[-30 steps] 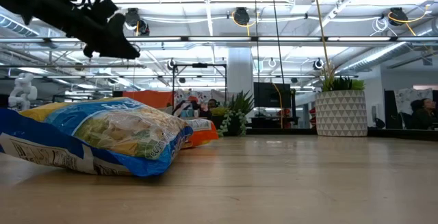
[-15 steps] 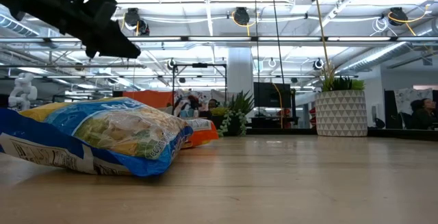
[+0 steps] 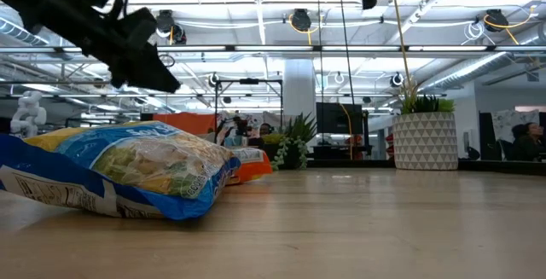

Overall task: Sort Maruchan noodles
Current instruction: Adjust the gray bin

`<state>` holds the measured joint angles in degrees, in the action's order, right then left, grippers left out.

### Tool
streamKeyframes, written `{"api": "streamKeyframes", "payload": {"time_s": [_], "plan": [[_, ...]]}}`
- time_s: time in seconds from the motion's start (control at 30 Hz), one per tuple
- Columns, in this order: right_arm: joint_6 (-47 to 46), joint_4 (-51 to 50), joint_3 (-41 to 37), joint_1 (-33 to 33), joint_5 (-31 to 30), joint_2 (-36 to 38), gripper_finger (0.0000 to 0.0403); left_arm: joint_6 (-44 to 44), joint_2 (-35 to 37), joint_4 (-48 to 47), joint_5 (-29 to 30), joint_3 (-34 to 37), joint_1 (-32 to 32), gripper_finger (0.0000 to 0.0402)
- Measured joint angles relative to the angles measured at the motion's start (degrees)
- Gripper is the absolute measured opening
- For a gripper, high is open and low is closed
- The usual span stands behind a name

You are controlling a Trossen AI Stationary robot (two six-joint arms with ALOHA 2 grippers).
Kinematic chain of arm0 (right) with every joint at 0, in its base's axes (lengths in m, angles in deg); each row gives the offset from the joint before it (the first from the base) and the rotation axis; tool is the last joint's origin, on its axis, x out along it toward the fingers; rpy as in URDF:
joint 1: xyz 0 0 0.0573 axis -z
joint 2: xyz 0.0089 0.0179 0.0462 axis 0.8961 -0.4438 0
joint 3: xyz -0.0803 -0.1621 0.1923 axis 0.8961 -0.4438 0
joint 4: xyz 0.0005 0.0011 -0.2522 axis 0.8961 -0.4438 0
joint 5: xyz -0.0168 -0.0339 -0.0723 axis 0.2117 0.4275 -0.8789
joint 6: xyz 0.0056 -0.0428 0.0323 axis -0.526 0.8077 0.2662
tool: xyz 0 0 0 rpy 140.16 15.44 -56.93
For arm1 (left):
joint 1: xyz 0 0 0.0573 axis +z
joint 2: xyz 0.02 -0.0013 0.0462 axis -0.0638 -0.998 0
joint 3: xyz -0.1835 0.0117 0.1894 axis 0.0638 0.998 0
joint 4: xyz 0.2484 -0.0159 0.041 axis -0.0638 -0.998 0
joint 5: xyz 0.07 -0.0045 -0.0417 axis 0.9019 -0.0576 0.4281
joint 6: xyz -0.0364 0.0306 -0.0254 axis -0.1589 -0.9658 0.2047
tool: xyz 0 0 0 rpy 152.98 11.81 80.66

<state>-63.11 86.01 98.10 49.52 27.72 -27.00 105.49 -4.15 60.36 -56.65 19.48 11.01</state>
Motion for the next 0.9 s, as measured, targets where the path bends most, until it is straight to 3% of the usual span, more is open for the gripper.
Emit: {"api": "streamKeyframes", "payload": {"time_s": [0.27,0.57,0.9], "plan": [[0.1,0.9,0.0,3.0,0.2,0.0,0.0109,-3.4,-10.7,1.6,-6.1,0.0,0.0,0.0113],[-1.4,-4.0,0.0,6.0,0.2,0.0,0.0109,-0.9,-18.9,6.0,-6.5,-0.1,2.6,0.0113],[-2.0,-4.6,0.0,5.7,0.3,1.0,0.0109,2.1,-25.4,-10.5,-5.9,-9.6,2.5,0.0113]]}}
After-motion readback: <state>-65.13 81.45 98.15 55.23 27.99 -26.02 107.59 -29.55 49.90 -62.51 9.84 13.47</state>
